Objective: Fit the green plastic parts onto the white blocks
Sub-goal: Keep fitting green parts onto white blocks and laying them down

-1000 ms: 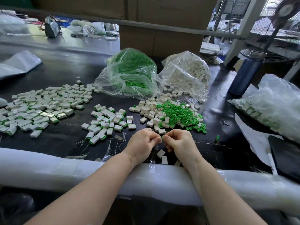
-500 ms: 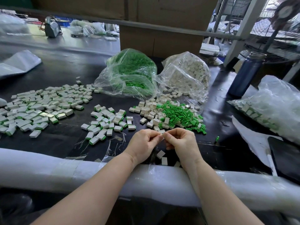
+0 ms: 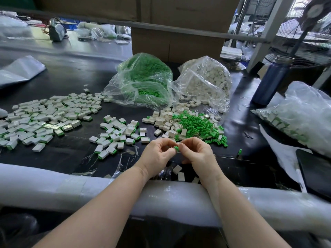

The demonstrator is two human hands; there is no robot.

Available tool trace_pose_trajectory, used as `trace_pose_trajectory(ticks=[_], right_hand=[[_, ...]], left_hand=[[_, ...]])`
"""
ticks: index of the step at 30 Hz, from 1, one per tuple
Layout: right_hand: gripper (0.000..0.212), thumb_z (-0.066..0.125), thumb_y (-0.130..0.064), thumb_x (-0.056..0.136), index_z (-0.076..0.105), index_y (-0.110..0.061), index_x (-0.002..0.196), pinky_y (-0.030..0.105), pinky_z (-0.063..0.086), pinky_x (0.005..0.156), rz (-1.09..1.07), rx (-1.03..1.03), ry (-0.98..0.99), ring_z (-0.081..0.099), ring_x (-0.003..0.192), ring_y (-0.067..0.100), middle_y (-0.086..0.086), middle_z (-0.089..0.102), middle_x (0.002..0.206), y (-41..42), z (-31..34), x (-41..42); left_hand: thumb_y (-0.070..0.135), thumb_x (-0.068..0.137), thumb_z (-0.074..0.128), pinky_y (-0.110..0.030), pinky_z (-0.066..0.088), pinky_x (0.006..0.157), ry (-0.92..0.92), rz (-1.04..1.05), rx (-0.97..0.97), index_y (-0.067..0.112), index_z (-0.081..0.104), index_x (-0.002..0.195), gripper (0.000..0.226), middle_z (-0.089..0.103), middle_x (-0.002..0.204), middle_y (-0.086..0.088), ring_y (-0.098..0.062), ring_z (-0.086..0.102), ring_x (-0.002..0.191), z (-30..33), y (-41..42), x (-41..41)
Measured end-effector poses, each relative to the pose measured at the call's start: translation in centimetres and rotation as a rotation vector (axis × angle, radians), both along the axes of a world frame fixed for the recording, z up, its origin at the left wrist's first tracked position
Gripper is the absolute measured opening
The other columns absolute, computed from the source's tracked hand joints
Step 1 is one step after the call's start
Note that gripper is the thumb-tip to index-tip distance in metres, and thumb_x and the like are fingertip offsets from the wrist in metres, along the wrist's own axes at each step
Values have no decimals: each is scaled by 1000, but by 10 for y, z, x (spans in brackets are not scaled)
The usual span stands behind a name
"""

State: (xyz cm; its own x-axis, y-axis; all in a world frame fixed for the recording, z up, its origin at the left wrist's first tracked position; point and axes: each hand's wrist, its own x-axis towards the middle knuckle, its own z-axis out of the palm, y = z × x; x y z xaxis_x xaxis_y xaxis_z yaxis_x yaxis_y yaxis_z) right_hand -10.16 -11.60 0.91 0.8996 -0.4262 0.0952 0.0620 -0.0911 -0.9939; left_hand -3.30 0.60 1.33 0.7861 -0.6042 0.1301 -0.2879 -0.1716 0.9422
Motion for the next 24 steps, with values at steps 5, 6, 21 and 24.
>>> trace_pose_trajectory(ticks=[5,6,21,24], right_hand=[[19,51,-22,94,67,-22,85,21,51,63,106,-61,66,65,71,12,-3,69,74,2,-1,2],[23,51,-23,95,69,-23,80,22,50,64,126,-74,72,64,70,12,-4,68,70,3,0,2],[14,54,-17,93,68,-17,89,15,47,59,167,-82,82,58,66,6,2,66,76,-1,-6,4],[18,52,-13,94,69,-9,91,15,43,56,185,-94,73,51,61,6,5,60,70,0,-5,4]], left_hand=[[3,88,57,-8,42,81,-50,-26,23,8,65,97,14,46,110,-8,-17,52,92,0,0,0],[2,88,57,-9,42,82,-43,-36,24,9,65,98,14,45,111,-7,-17,51,92,0,0,0],[-6,83,54,-24,45,92,-91,-68,70,6,66,98,23,45,111,-11,-22,52,96,3,0,-3],[-6,83,52,-20,45,84,-129,-91,99,5,65,98,23,45,109,-13,-15,50,90,2,-1,-3]])
